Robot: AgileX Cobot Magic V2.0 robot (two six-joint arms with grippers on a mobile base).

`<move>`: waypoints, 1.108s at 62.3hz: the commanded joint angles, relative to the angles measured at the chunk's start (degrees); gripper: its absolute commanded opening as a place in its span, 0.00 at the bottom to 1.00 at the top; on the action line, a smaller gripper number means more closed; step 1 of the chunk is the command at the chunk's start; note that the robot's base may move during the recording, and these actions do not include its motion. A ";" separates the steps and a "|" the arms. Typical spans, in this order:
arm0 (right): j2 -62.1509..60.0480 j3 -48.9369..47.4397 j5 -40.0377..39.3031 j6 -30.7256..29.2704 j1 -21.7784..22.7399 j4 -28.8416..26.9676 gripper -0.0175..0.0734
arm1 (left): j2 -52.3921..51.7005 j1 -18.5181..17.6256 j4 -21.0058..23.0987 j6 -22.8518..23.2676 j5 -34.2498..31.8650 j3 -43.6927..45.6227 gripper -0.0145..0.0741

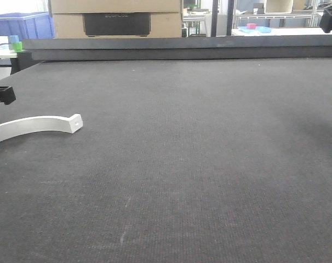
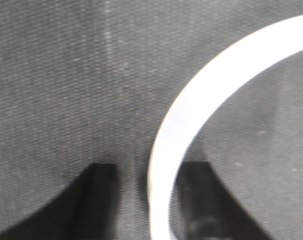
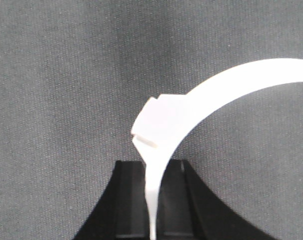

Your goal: Grab PVC pipe and place in blue bin

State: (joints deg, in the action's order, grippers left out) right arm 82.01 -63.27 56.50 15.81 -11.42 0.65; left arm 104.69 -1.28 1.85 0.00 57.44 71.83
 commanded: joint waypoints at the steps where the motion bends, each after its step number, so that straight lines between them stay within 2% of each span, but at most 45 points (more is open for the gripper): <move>1: -0.51 -0.01 -0.85 -0.47 0.37 0.92 0.01 | 0.26 -0.08 0.92 0.00 -0.06 -0.30 0.18; 6: -0.51 -0.01 -0.99 -0.47 0.37 0.92 0.01 | 0.26 -0.08 1.04 0.00 0.85 -0.03 0.04; 20: -0.51 -0.23 -1.80 -0.47 0.37 0.92 0.01 | -2.90 -0.08 3.54 0.00 1.98 0.49 0.04; 34: -0.51 -3.66 0.79 -0.47 0.37 0.92 0.01 | -11.83 -0.08 7.05 0.00 0.87 0.49 0.04; 46: -0.51 -5.69 -0.37 -0.47 0.37 0.92 0.01 | -19.41 -0.08 7.76 0.00 -2.11 0.49 0.04; 64: -0.65 -6.01 -3.92 -0.47 0.37 0.92 0.01 | -29.88 -0.08 8.56 0.00 -10.67 0.38 0.04; 69: -1.53 -6.01 -3.00 -2.05 0.37 0.92 0.01 | -32.00 -0.08 8.56 0.00 -11.95 0.30 0.04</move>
State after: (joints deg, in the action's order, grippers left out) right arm 81.90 -68.70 54.06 15.55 -11.42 0.75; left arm 75.10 -1.28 9.60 0.00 47.88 71.94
